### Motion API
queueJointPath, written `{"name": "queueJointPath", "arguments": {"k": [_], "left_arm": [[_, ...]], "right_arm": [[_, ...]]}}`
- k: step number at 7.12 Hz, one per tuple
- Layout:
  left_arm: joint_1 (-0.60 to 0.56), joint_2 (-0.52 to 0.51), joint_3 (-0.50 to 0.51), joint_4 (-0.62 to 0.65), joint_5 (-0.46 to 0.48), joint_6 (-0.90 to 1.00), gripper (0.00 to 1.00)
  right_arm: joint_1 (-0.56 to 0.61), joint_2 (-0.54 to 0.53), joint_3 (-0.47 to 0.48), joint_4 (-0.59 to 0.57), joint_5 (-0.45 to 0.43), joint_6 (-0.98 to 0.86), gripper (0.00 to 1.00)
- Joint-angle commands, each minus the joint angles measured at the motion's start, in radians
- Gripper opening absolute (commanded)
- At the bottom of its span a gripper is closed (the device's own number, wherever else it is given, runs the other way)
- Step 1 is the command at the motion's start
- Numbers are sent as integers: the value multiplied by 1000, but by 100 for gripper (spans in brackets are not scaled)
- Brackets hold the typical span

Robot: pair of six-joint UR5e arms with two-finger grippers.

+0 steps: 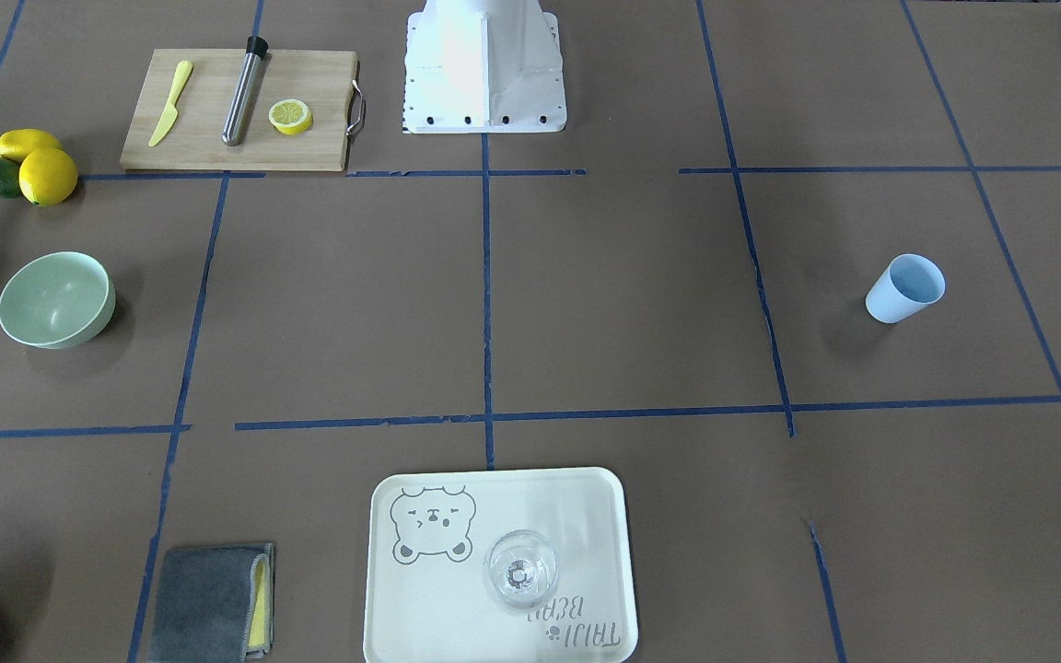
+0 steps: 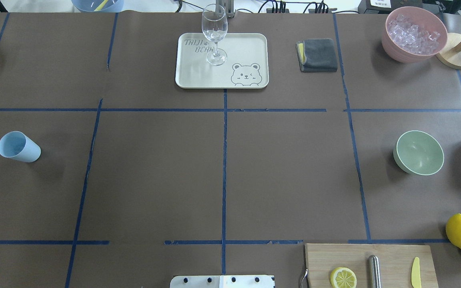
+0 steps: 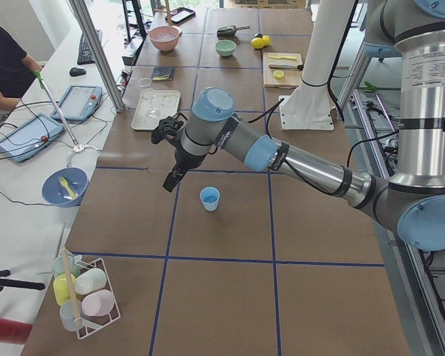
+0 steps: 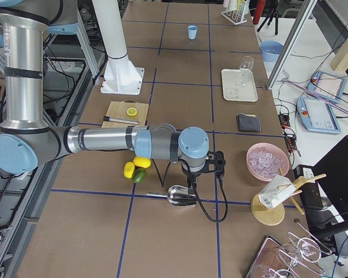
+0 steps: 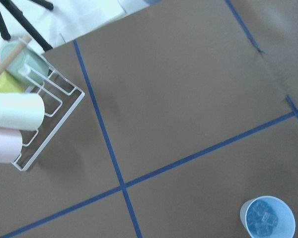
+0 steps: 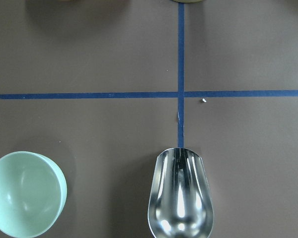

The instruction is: Pour ice into bowl

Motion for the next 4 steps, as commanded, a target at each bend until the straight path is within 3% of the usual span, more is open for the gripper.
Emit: {"name": "queueJointPath", "arguments": {"k": [1, 4], "left_arm": [[68, 118, -1, -279, 27, -195, 100], [165, 148, -10, -373, 151, -324, 100]], "right_arm": [[-89, 10, 31, 58, 9, 187, 100], [-321, -74, 17, 519, -124, 650, 100]]}}
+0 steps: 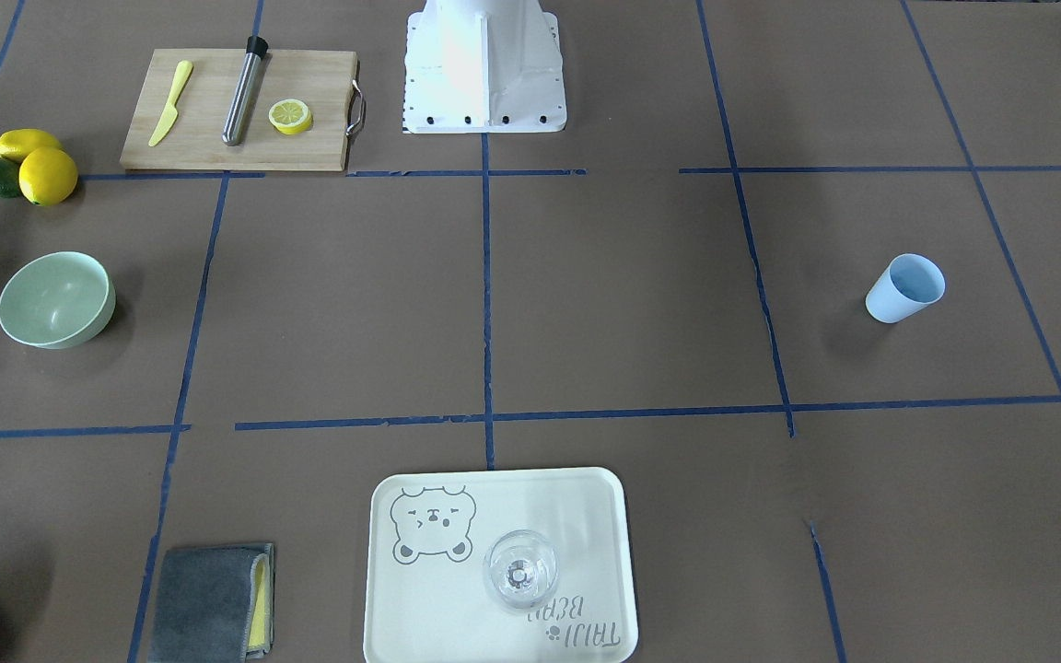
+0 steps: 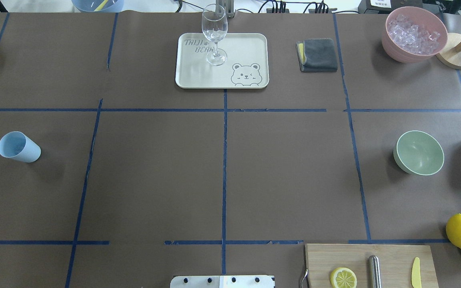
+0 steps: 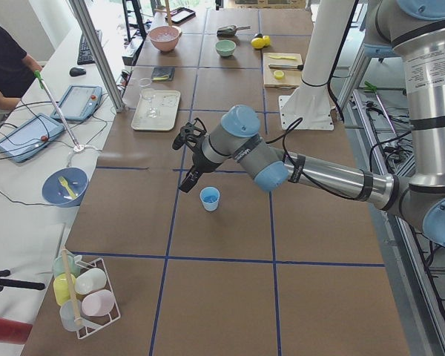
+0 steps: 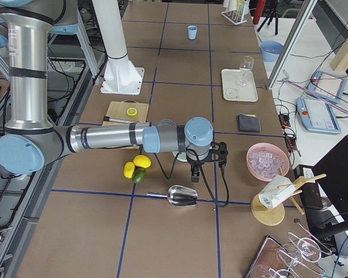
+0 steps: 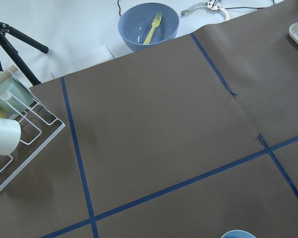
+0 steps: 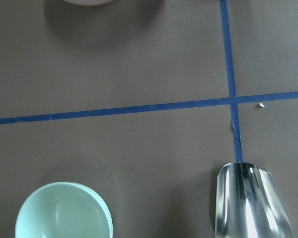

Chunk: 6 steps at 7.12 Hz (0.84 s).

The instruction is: Pour ice into bowl

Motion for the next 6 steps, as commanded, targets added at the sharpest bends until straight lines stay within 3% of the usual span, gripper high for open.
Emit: {"name": "queueJointPath", "arguments": {"k": [1, 3, 4, 6], "left_arm": [[94, 17, -33, -33, 119, -109, 100], [166, 30, -79, -33, 178, -209, 100], [186, 34, -87, -33, 220, -219, 100], [186, 34, -89, -34, 220, -220, 100]], "right_arm": [[-169, -63, -19, 309, -97, 296, 100], [-286, -68, -143, 592, -160, 476, 100], [-337, -68, -172, 665, -205, 536, 100], [-397, -65, -171, 669, -210, 560, 100]]}}
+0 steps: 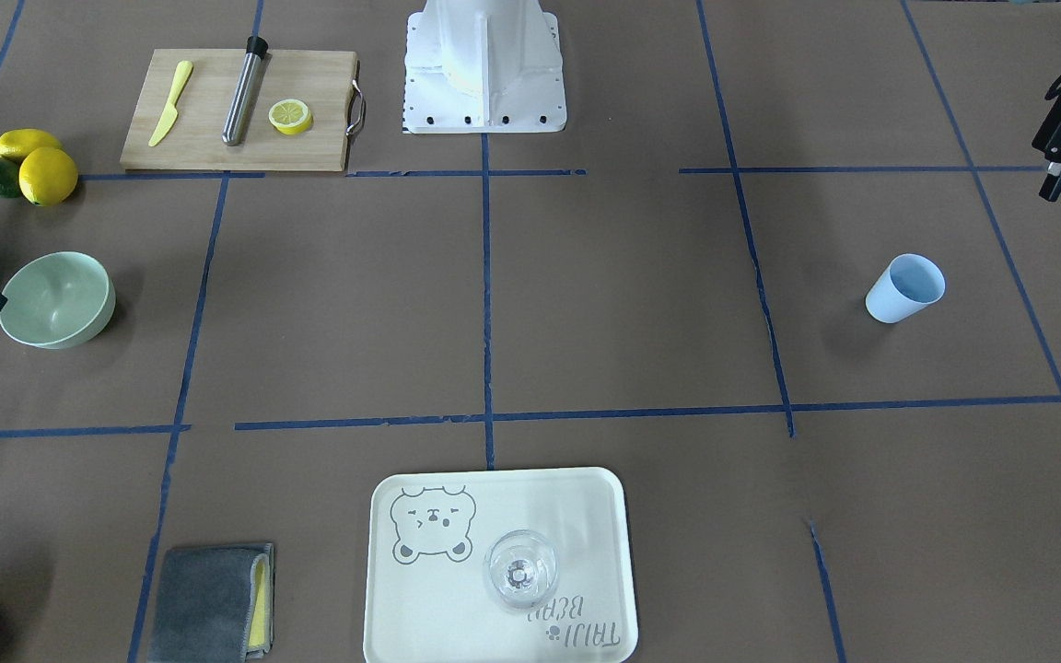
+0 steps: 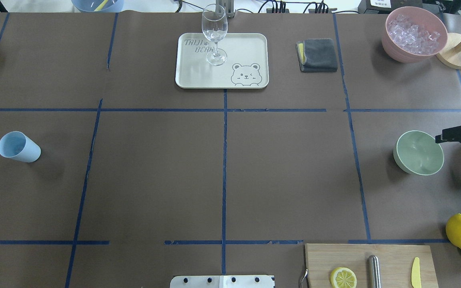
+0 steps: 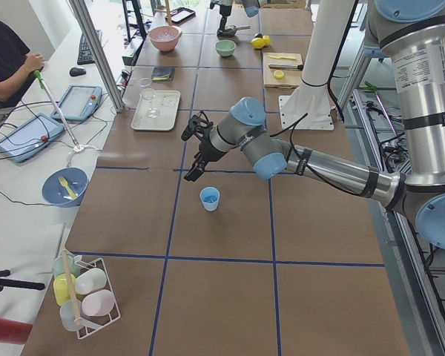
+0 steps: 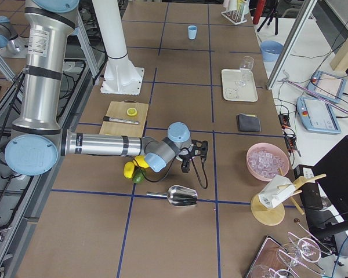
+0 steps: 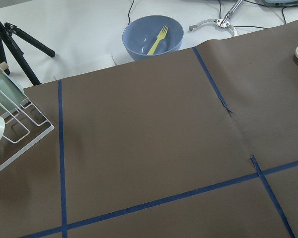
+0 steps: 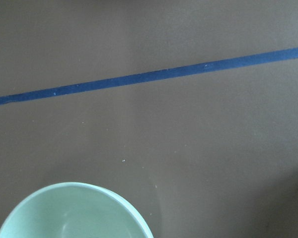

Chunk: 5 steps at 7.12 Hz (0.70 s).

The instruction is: Pour ice into bowl

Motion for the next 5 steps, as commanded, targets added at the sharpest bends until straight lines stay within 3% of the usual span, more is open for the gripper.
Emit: {"name": "queueJointPath", "arguments": {"k": [1, 2, 3, 4, 5], "left_arm": [[5, 1, -7, -1, 6, -5, 100], [5, 1, -7, -1, 6, -5, 100], [8, 1, -7, -1, 3, -5, 100], [8, 2, -7, -1, 2, -6, 100], [9, 2, -5, -1, 2, -6, 100]], "right_arm": [[-62, 4, -8, 20, -10, 27, 100], [-71, 2, -8, 15, -10, 28, 100], [-73, 2, -8, 15, -10, 30, 70], [-72, -1, -10, 15, -10, 31, 20], [-71, -1, -10, 15, -10, 31, 0]]}}
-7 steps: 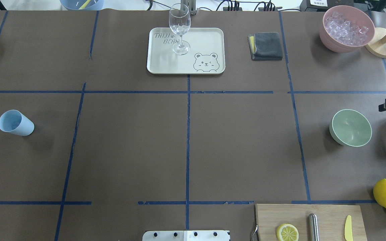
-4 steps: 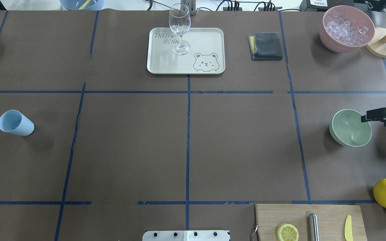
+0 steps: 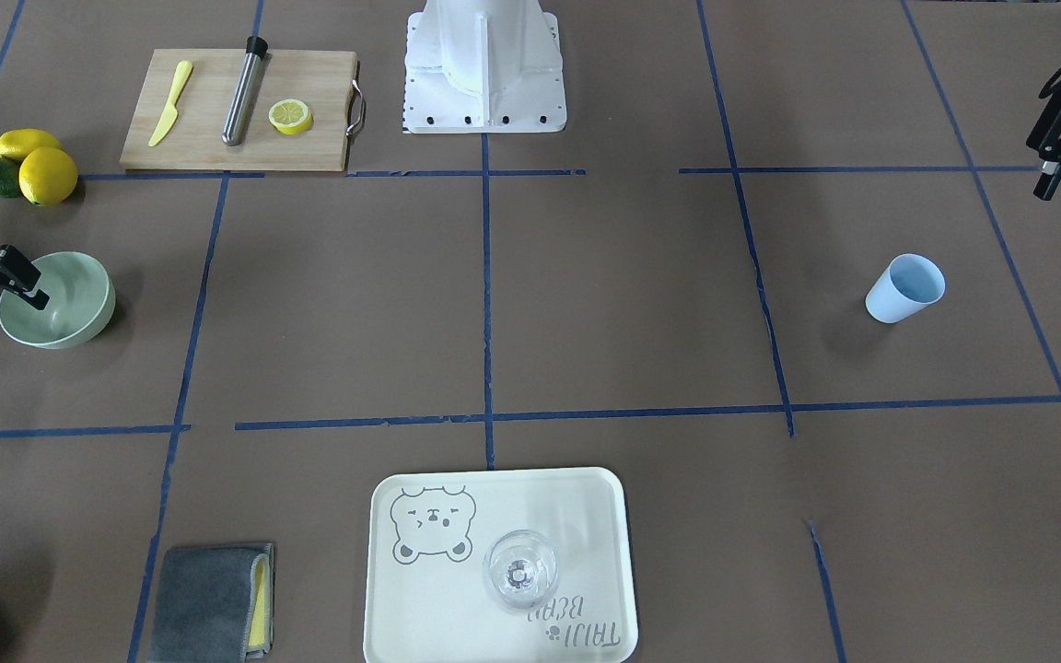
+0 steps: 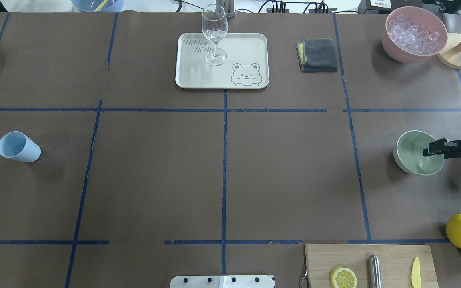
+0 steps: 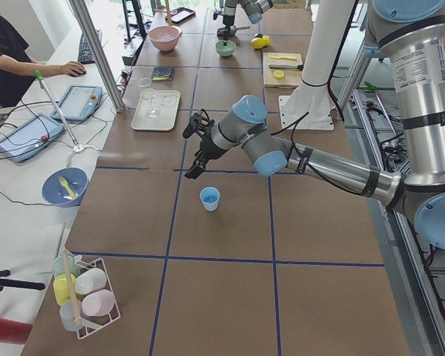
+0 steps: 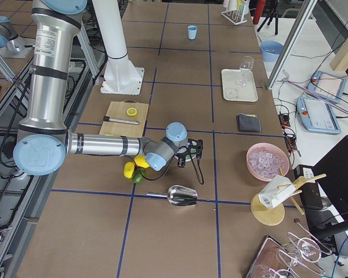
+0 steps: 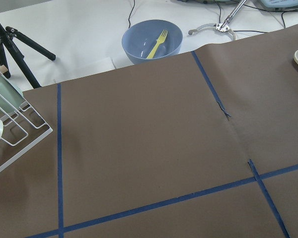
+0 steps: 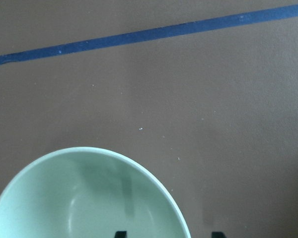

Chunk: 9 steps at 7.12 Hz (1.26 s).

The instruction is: Pour ice into bowl

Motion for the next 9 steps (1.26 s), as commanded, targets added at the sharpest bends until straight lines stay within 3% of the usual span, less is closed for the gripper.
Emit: {"name": "queueJointPath", "arguments": {"k": [1, 4, 5, 7, 8, 9], "left_arm": [[6, 2, 1, 0, -1, -2, 100], [53, 31, 7, -59, 7, -49, 100], [116, 90, 10, -168, 81, -107, 100], [266, 160, 10, -274, 212, -242, 100], [361, 206, 12, -343, 306, -316, 100], [467, 226, 14, -369, 412, -405, 100]], "right_arm": [[-1, -1, -1, -2, 0, -1, 0], [2, 9, 45, -18, 52, 2, 0], [13, 22, 103, -96, 78, 4, 0], [16, 96, 316, -422, 86, 21, 0], [9, 190, 341, -499, 87, 133, 0], [-58, 259, 340, -502, 68, 257, 0]]}}
